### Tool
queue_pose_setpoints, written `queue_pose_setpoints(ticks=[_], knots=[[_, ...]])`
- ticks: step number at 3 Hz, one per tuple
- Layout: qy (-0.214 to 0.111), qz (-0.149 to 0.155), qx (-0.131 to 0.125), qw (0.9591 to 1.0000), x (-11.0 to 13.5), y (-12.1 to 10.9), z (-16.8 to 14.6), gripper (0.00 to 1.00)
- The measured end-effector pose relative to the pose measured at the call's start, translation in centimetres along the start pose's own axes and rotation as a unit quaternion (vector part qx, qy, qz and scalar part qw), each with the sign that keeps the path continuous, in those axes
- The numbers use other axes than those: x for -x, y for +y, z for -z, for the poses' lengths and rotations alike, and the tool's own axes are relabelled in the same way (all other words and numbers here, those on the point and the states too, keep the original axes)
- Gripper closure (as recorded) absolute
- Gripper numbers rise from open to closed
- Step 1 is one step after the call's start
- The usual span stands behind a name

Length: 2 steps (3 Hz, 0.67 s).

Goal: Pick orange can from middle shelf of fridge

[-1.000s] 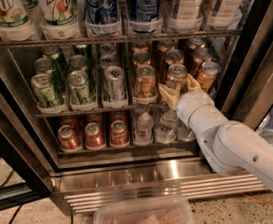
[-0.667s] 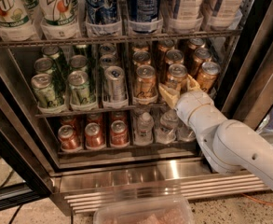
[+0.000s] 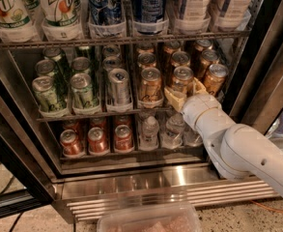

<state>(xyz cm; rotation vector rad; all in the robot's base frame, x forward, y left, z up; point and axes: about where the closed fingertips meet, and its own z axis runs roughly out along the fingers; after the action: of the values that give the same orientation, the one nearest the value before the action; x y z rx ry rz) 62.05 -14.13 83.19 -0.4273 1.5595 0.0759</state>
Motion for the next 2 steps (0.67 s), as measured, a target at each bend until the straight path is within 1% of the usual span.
queue_pose_setpoints(ticks=[1, 2], knots=[[0.000, 0.000, 0.000, 1.0000, 0.00, 0.00, 0.00, 1.00], [0.000, 0.000, 0.000, 1.0000, 0.00, 0.00, 0.00, 1.00]])
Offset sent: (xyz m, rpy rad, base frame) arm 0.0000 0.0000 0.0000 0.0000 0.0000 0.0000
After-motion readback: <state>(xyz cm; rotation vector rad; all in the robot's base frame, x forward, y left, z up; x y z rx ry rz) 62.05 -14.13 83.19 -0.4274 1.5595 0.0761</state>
